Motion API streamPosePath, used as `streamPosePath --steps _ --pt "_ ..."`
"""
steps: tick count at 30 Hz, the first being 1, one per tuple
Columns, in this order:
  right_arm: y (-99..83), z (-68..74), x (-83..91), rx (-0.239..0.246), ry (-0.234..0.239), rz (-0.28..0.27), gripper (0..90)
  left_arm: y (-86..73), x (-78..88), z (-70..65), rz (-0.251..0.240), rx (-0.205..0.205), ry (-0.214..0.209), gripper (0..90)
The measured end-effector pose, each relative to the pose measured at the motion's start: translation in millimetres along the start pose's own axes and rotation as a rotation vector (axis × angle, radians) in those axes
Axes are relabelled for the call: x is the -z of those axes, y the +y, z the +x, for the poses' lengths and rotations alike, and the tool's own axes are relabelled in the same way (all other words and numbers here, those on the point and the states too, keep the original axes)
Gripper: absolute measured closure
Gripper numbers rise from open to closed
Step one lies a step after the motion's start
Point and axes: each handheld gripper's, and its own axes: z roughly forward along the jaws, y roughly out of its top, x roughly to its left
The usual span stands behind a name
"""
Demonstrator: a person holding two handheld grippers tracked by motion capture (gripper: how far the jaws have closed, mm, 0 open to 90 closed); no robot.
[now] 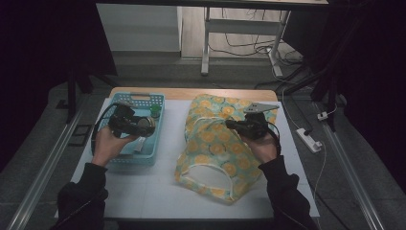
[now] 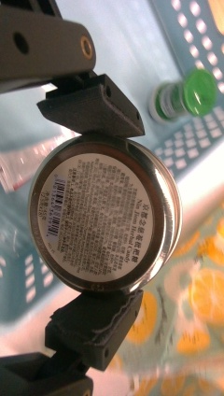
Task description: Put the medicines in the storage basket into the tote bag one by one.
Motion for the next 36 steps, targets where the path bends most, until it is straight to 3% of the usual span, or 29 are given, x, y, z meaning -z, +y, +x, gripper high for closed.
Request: streamPosePath --steps 7,25,36 --pt "-0.3 0.5 -1.2 0.002 0.000 0.004 90.0 1.9 -3.9 -29.2 -0.012 -0.078 -0.040 20.2" --pt "-1.7 1.4 -5.8 0.005 0.000 0.018 90.0 10.0 -26.8 -96.3 -0.018 -0.221 -0.168 20.1" --pt "-1.9 2.4 -8.2 0.009 0.003 0.020 90.0 21.3 -58.8 -121.1 0.001 -0.267 -0.217 20.2"
